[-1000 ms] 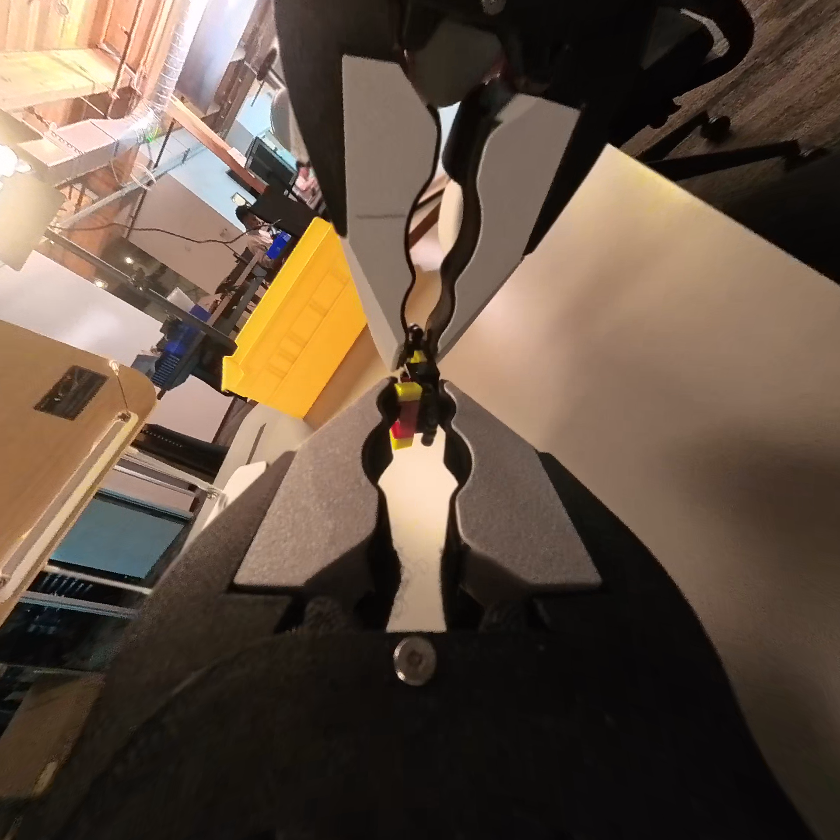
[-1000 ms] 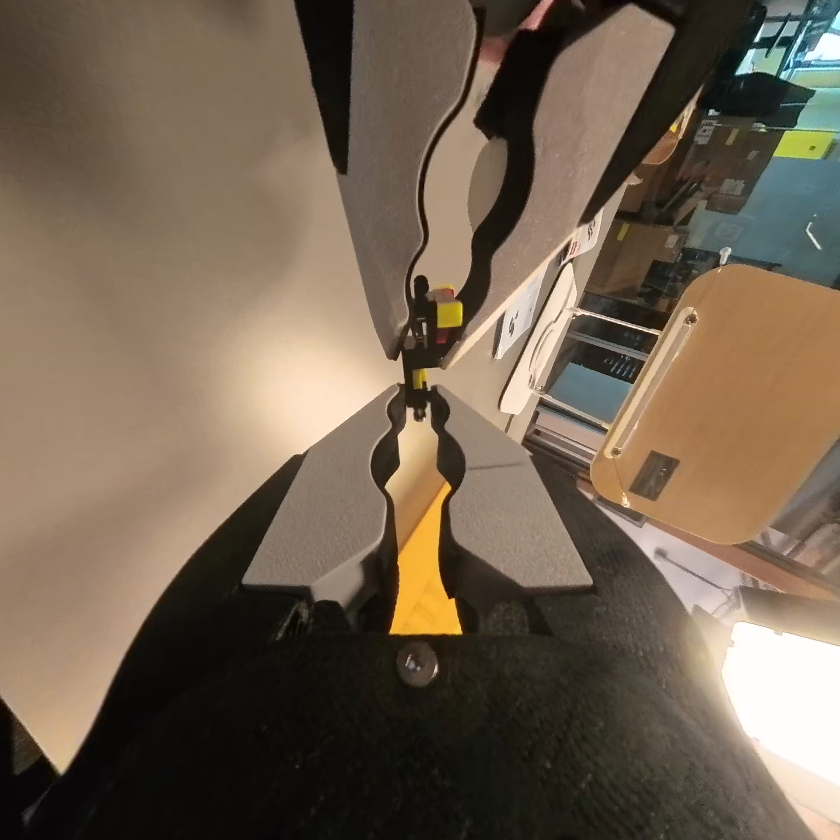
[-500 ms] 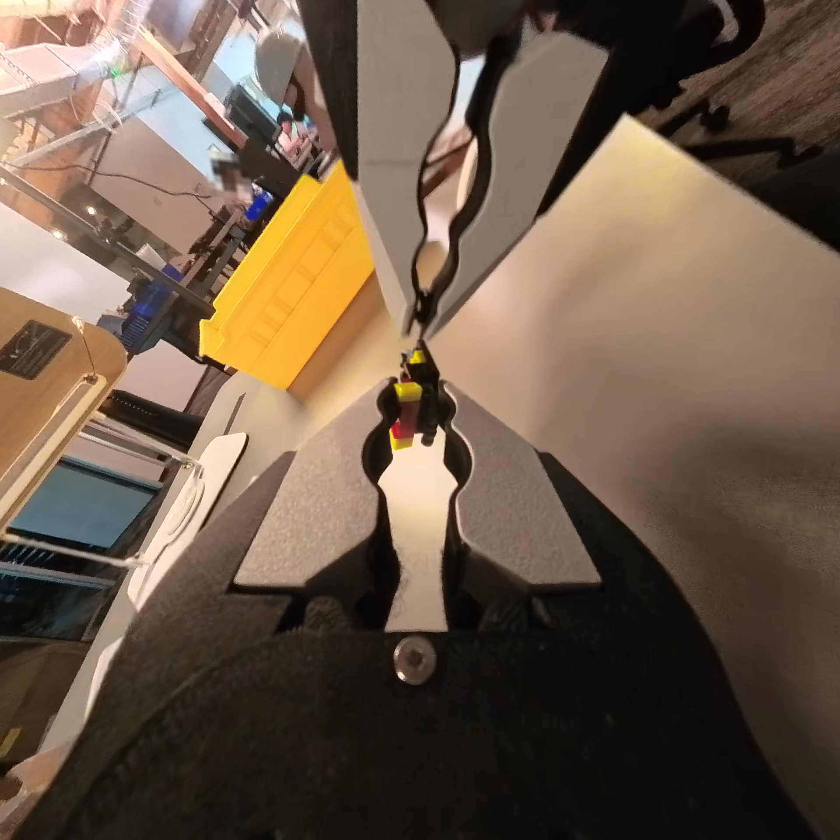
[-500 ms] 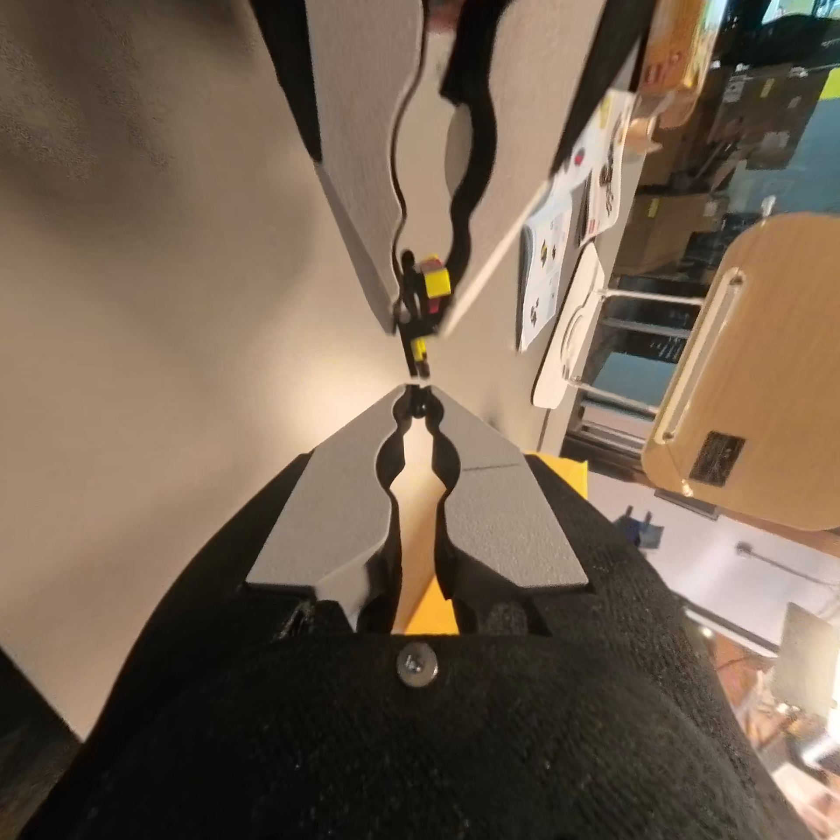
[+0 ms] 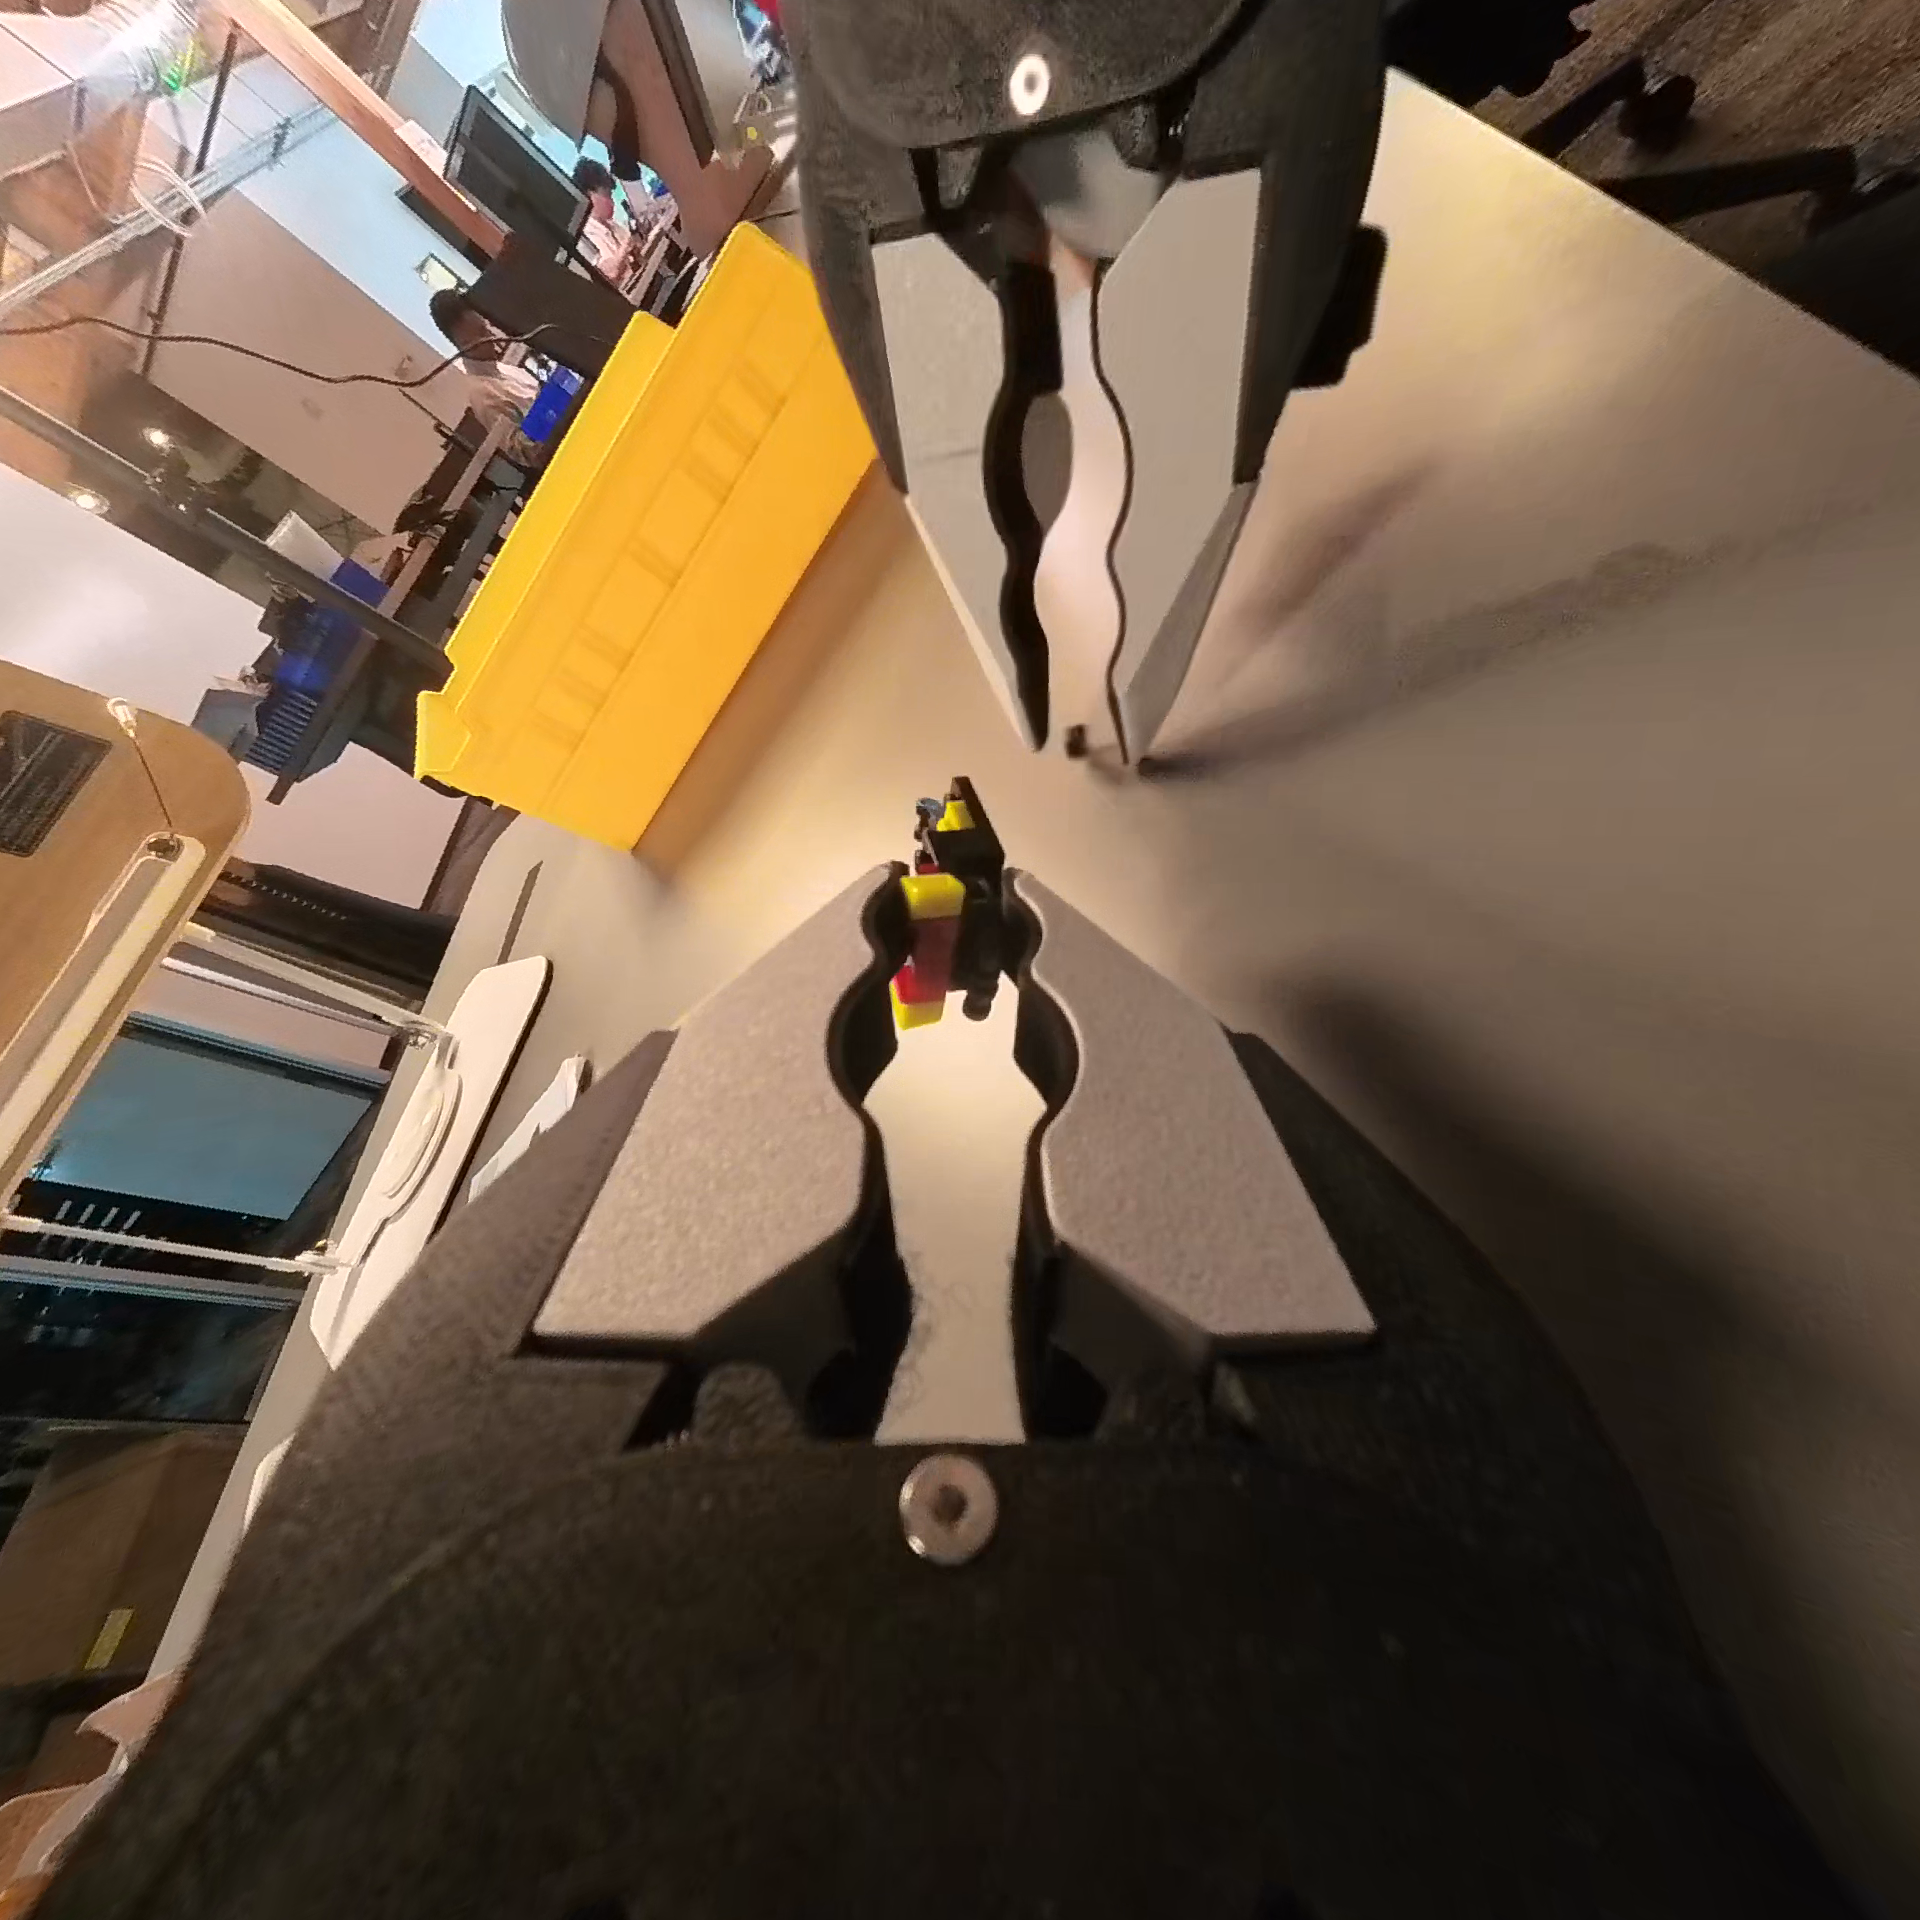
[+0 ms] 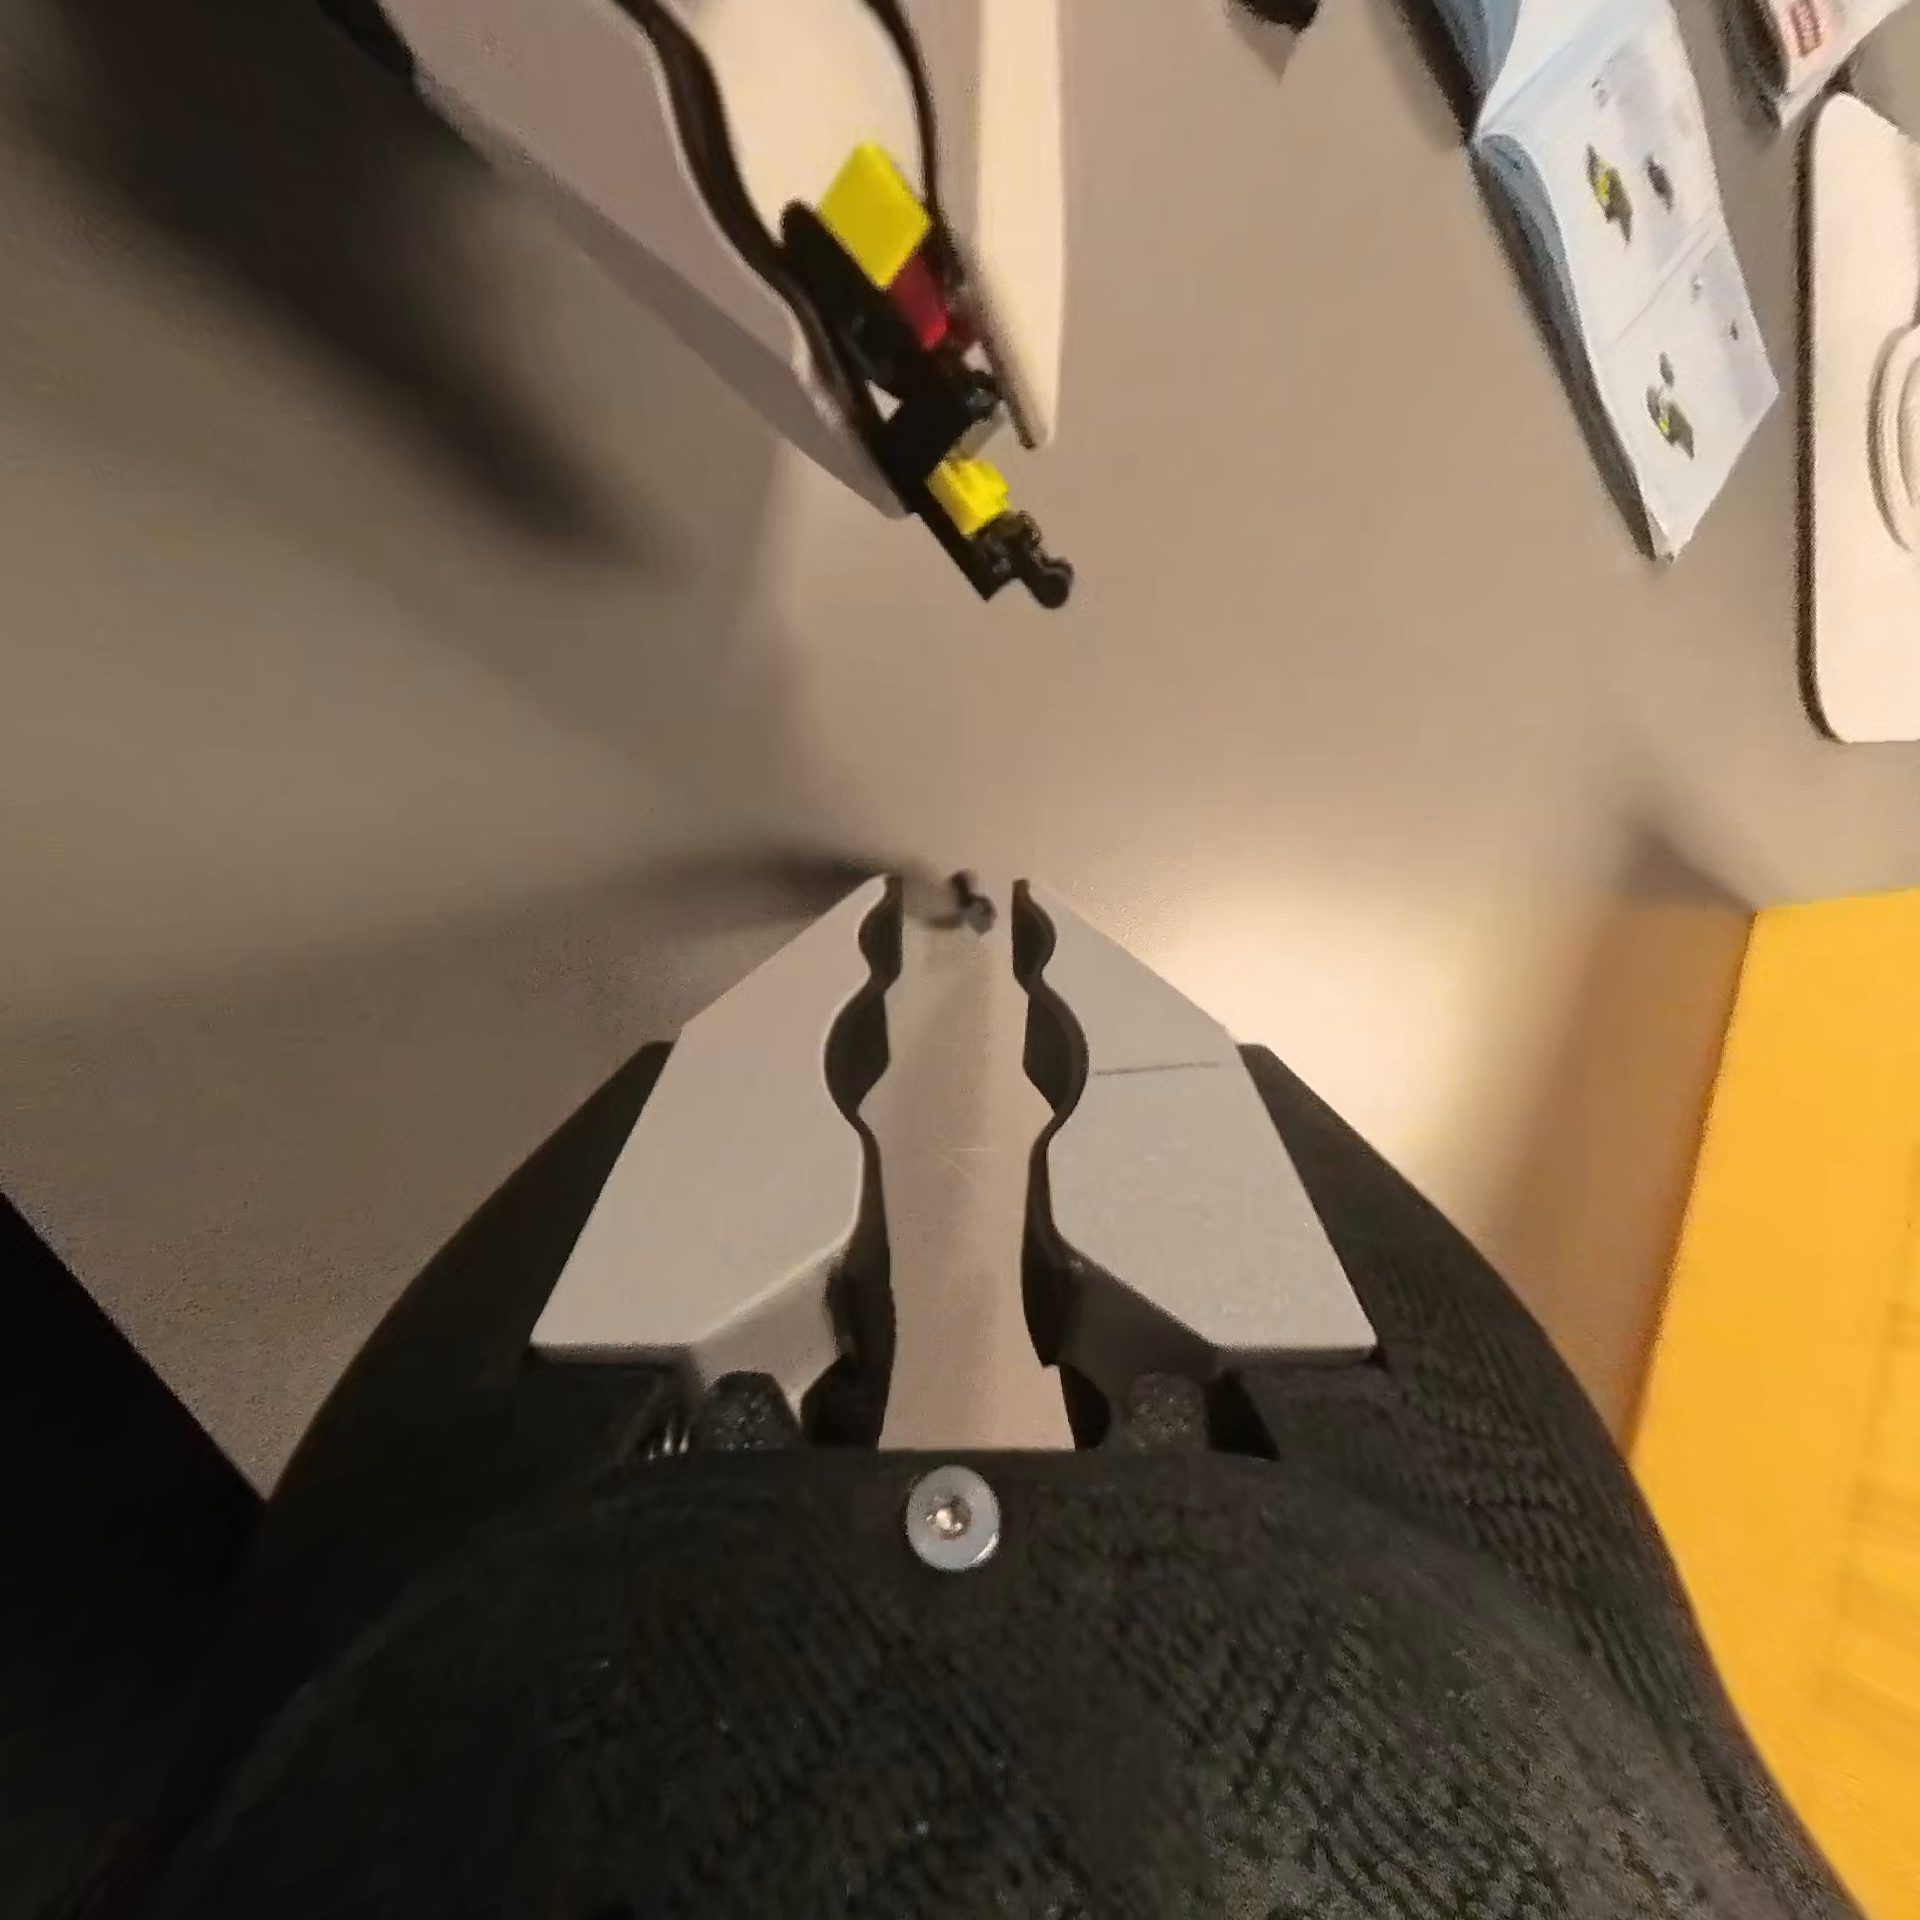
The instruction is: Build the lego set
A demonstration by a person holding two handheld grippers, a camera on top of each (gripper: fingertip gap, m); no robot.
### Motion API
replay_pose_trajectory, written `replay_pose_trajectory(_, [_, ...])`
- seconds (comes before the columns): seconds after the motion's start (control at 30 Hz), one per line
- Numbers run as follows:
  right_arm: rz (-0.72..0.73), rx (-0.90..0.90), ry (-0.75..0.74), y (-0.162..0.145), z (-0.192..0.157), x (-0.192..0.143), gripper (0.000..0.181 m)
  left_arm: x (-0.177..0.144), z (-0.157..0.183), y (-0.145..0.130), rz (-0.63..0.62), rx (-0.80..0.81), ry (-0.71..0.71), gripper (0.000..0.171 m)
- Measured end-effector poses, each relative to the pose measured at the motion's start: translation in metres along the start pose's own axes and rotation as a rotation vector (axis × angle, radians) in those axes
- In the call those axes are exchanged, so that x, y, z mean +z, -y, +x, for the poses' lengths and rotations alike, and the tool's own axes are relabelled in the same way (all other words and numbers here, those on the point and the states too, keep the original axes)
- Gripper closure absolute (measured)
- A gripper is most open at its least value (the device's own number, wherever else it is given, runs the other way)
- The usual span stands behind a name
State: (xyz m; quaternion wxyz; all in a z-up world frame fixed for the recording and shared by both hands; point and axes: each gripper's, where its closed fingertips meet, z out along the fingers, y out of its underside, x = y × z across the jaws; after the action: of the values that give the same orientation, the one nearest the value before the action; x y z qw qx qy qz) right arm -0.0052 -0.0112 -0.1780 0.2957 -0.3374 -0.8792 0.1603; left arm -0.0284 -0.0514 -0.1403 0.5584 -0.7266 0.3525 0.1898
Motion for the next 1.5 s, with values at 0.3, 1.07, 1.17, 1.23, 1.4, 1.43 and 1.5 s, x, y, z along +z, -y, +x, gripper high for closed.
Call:
replay_pose_trajectory(0.3, [0.142,0.447,-0.078,-0.007,-0.005,-0.006,0.151,0.004,0.006,-0.005,-0.013,0.033,-0.019,0.156])
replay_pose_trajectory(1.07, [0.147,0.801,-0.206,-0.02,0.005,-0.005,0.174,0.004,0.021,-0.01,-0.042,0.167,-0.042,0.156])
replay_pose_trajectory(1.17, [0.143,0.796,-0.214,-0.02,0.005,-0.005,0.174,0.005,0.023,-0.011,-0.049,0.185,-0.042,0.156])
replay_pose_trajectory(1.23, [0.145,0.8,-0.211,-0.02,0.005,-0.005,0.174,0.004,0.024,-0.01,-0.044,0.189,-0.047,0.156])
replay_pose_trajectory(1.4, [0.149,0.808,-0.208,-0.021,0.006,-0.006,0.173,0.005,0.024,-0.01,-0.049,0.194,-0.038,0.156])
replay_pose_trajectory(1.43, [0.15,0.812,-0.208,-0.021,0.006,-0.006,0.172,0.005,0.024,-0.01,-0.048,0.199,-0.034,0.156])
replay_pose_trajectory(1.5, [0.153,0.816,-0.206,-0.021,0.006,-0.006,0.169,0.004,0.023,-0.01,-0.045,0.204,-0.028,0.156])
